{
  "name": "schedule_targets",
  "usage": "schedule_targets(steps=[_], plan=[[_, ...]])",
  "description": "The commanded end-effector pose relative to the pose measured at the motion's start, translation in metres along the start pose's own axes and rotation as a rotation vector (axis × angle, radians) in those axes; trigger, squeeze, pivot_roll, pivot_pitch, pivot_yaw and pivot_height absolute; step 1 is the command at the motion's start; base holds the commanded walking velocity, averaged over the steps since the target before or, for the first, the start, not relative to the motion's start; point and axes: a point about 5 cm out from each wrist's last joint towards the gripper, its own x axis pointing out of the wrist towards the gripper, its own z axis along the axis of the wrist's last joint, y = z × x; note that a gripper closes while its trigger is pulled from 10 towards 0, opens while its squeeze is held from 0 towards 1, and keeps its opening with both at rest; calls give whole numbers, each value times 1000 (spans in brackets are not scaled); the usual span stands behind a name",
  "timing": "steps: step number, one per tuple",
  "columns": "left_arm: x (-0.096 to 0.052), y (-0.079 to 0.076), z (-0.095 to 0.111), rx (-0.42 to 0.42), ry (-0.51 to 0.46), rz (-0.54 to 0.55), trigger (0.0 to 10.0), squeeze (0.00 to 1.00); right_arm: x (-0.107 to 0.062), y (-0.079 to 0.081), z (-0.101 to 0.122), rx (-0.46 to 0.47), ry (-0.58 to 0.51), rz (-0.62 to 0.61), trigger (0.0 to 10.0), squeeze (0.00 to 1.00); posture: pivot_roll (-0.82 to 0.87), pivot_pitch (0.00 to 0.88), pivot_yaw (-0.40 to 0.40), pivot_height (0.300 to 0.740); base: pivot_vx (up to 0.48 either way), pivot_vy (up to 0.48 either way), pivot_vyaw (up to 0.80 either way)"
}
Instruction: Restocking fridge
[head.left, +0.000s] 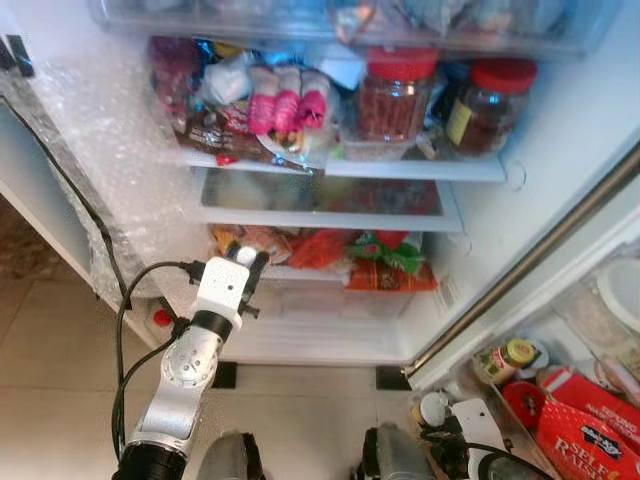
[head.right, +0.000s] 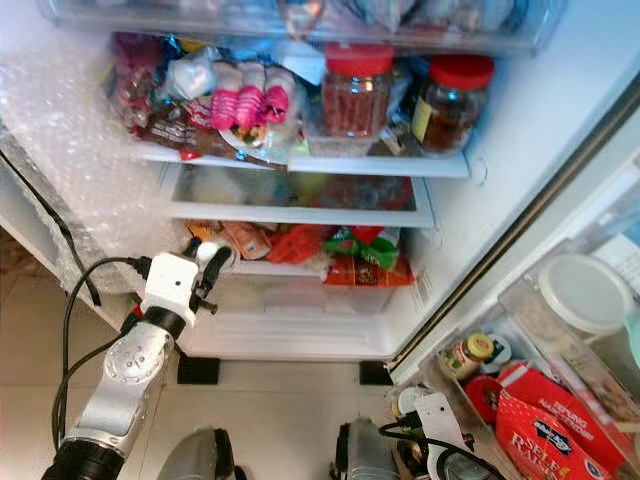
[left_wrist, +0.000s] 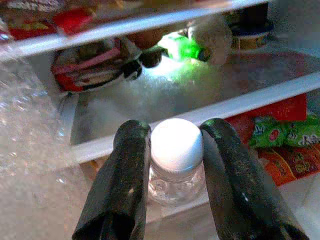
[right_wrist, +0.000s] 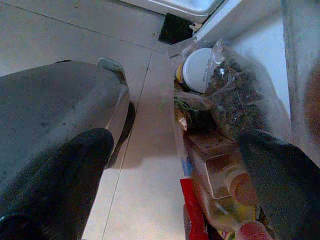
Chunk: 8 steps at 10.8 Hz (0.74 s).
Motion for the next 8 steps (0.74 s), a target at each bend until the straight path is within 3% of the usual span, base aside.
schedule_targets(steps=[1, 8], plan=[[1, -1, 6, 15, -34, -6, 10000, 0, -2, -2, -8, 7, 24, -3, 10000, 0, -138, 172, -37, 641, 285, 0, 0], [2, -1, 7, 15, -35, -14, 10000, 0, -2, -1, -9, 6, 28, 2, 10000, 0, -138, 167, -35, 641, 310, 0, 0]])
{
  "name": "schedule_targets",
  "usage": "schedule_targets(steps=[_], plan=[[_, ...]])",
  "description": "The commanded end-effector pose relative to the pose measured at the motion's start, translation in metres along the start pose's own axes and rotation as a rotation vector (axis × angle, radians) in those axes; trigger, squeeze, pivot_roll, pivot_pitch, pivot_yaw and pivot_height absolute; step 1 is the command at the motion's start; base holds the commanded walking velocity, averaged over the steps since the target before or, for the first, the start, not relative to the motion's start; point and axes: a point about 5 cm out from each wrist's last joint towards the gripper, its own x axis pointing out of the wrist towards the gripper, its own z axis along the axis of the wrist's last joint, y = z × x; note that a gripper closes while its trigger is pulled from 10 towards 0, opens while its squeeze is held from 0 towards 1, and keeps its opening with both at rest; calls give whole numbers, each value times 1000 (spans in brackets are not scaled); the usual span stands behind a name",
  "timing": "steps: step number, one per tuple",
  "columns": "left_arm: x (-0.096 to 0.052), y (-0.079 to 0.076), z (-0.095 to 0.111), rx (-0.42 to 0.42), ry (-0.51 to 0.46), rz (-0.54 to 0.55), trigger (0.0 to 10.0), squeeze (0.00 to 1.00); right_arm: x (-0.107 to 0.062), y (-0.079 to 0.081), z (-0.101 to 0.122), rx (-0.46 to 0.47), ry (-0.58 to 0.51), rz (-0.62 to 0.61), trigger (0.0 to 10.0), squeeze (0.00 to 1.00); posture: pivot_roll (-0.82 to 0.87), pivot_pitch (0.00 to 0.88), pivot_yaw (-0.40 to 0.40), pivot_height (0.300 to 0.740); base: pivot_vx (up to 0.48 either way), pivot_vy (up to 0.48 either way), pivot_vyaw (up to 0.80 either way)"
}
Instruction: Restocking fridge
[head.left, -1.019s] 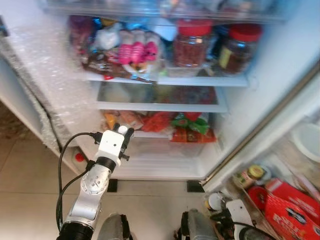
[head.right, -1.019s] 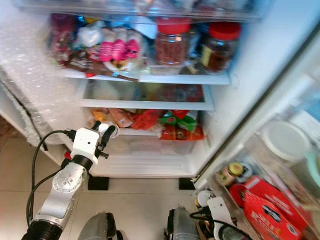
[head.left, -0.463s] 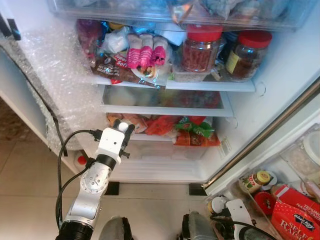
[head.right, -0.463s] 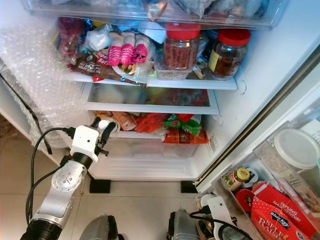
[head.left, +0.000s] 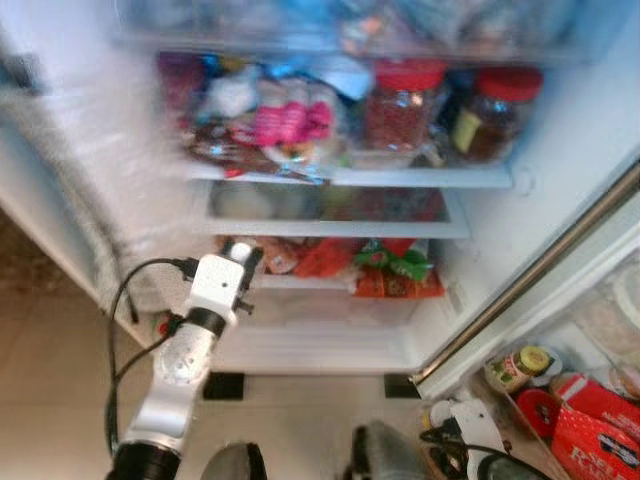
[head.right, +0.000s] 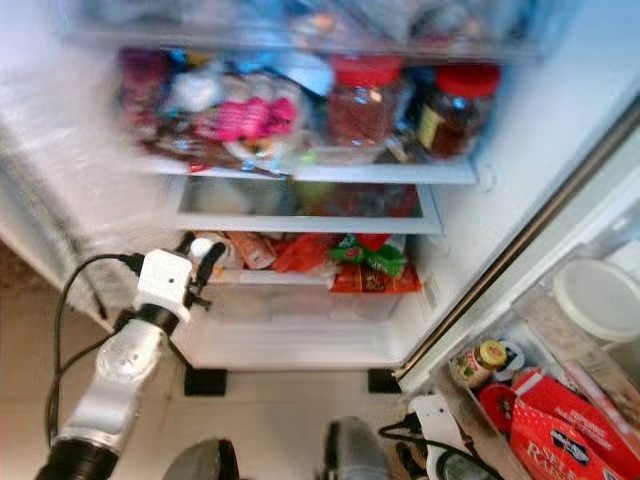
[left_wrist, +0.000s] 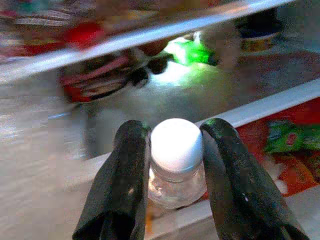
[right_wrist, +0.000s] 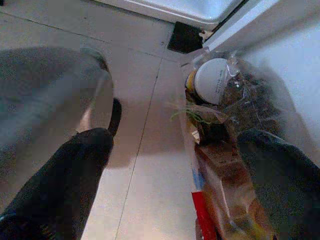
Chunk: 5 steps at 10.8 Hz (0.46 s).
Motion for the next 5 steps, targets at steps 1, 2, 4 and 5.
schedule_targets(steps=[1, 2, 4, 5], plan=[[1, 1, 5, 17, -28, -7, 10000, 0, -1, 0, -5, 5, 19, 0, 10000, 0, -136, 167, -36, 641, 326, 0, 0], [1, 0, 5, 16, -27, -9, 10000, 0, -1, 0, -5, 4, 20, 1, 10000, 0, -137, 167, -36, 641, 326, 0, 0], [1, 0, 6, 10, -28, -18, 10000, 0, -1, 0, -5, 3, 19, 1, 10000, 0, -135, 166, -35, 641, 326, 0, 0], [2, -6, 7, -23, -28, -62, 10000, 0, -1, 0, -5, 9, 20, 3, 10000, 0, -134, 167, -34, 641, 326, 0, 0]])
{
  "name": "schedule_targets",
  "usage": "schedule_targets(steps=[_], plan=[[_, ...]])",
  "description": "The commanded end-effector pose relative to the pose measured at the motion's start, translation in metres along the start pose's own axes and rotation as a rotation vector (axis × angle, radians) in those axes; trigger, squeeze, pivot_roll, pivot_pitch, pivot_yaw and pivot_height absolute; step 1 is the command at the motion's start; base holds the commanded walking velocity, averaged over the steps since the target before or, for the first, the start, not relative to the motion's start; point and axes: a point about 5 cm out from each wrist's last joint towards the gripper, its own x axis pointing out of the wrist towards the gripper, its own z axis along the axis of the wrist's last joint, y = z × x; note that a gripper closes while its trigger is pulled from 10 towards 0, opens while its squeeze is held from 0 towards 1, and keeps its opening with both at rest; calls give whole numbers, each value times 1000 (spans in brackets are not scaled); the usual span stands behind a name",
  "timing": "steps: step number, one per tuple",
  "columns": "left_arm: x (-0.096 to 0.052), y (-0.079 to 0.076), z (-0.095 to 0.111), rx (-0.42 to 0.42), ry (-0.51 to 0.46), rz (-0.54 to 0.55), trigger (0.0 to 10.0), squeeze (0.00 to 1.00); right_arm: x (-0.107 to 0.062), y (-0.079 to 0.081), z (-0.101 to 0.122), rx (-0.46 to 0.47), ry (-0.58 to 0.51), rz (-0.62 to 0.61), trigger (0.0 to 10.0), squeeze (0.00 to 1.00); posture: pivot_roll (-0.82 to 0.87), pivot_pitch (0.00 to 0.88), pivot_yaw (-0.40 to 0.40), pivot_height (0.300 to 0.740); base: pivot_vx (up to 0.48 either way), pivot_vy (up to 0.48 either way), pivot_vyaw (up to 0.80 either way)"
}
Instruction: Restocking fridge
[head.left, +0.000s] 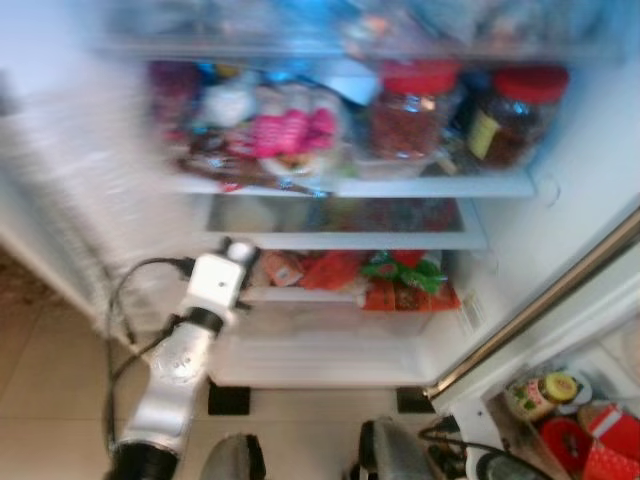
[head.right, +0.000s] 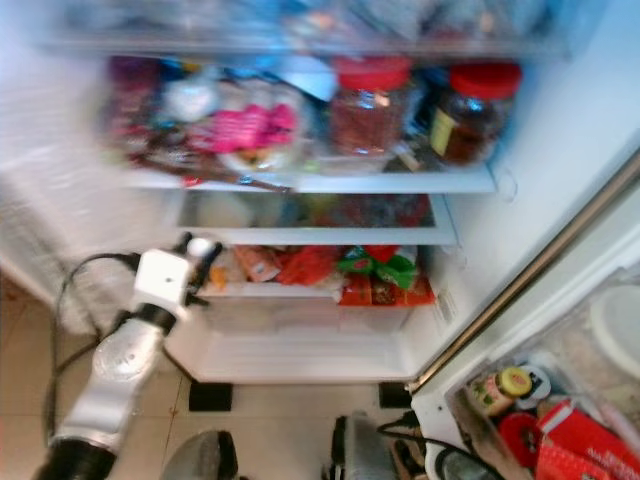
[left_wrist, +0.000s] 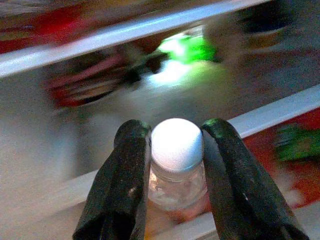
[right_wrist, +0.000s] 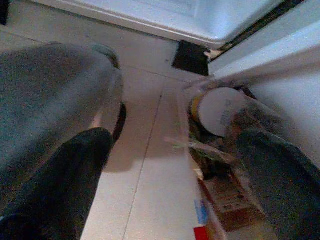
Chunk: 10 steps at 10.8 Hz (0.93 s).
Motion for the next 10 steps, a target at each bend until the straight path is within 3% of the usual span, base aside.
schedule_targets(steps=[1, 4, 7, 10], plan=[[0, 1, 7, -1, -34, -19, 10000, 0, -1, -3, -4, 4, 15, -18, 10000, 0, -134, 167, -33, 641, 330, 0, 0], [3, 0, 18, 12, -79, -37, 10000, 0, -1, -3, -4, 12, 8, -14, 10000, 0, -132, 170, -33, 641, 303, 0, -135], [4, 0, 25, 12, -114, -47, 10000, 0, -1, -3, -3, 13, 5, -16, 10000, 0, -132, 171, -34, 641, 0, 0, 0], [-3, 5, 8, 15, -64, -16, 10000, 0, -1, -3, -3, 18, 2, -16, 10000, 0, -136, 171, -36, 641, 0, 0, 0]])
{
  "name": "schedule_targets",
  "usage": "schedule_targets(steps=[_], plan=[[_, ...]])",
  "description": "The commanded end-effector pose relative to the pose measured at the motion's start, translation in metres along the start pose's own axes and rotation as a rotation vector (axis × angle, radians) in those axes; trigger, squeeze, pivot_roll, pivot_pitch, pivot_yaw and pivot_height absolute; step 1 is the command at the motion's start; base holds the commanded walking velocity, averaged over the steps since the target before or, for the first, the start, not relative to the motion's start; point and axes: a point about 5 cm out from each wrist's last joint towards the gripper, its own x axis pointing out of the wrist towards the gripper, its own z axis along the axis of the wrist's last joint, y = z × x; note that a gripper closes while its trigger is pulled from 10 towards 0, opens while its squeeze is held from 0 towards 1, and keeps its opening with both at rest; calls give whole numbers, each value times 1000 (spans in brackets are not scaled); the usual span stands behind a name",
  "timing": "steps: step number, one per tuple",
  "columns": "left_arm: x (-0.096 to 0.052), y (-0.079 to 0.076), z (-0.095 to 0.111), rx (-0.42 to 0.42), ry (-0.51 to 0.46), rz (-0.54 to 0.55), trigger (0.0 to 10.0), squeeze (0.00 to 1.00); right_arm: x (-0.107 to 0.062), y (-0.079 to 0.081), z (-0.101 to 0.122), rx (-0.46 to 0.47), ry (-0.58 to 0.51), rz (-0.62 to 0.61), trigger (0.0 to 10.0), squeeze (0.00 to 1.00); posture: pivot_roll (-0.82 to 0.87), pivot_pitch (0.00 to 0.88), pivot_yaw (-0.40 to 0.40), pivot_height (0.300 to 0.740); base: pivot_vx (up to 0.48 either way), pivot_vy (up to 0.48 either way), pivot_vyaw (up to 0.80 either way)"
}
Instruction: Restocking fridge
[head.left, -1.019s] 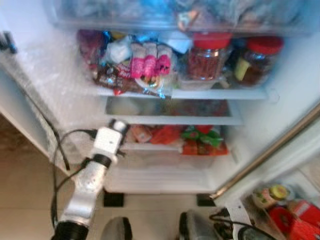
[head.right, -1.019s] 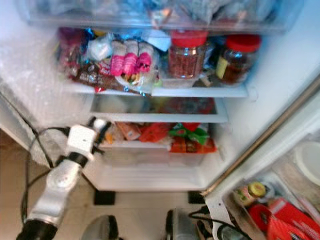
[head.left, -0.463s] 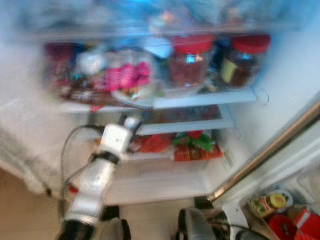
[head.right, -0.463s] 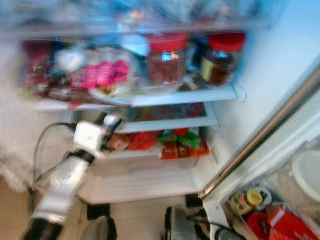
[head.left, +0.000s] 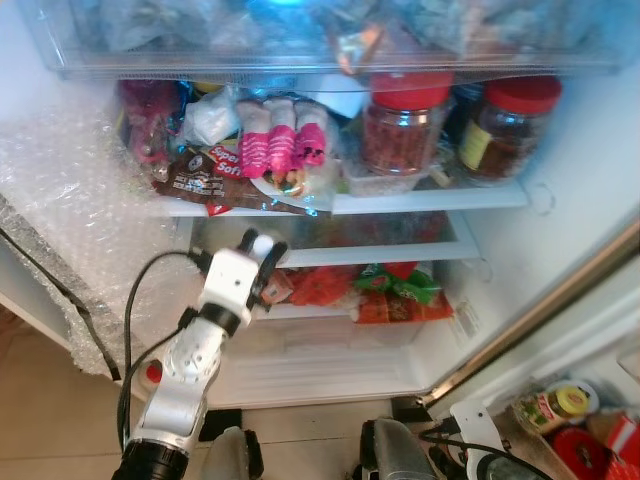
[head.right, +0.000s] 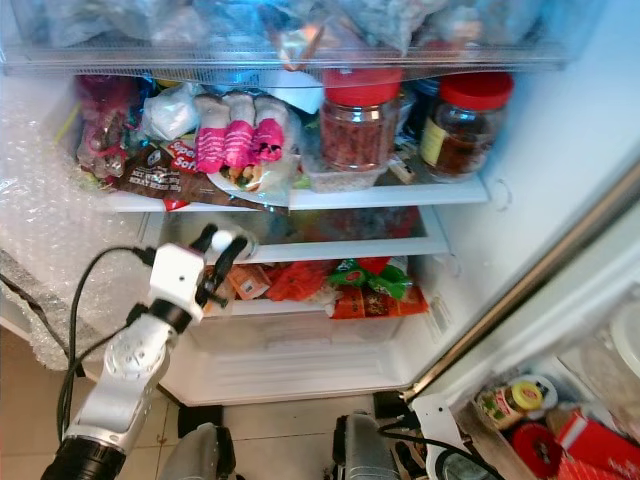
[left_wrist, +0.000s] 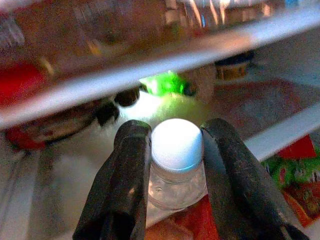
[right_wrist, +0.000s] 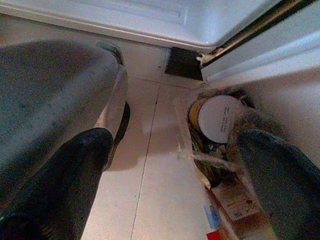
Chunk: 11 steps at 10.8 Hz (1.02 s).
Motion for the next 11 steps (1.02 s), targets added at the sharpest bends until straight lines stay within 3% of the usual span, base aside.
schedule_targets(steps=[1, 4, 7, 11], plan=[[-4, 3, -4, 7, -2, 10, 10000, 0, -2, -3, -7, 17, 13, -9, 10000, 0, -137, 172, -36, 641, 0, 0, 0], [-5, 8, -6, 36, -16, 37, 10000, 0, -2, -3, -7, 21, 7, -8, 10000, 0, -137, 172, -41, 641, 0, 0, 0], [3, 10, -2, 80, -67, 41, 10000, 0, -2, -4, -6, 20, 5, -10, 10000, 0, -141, 172, -44, 641, 0, 0, 0], [-5, 11, -34, 18, 67, 69, 10000, 0, -2, -4, -6, 20, 6, -6, 10000, 0, -144, 171, -46, 641, 0, 0, 0]])
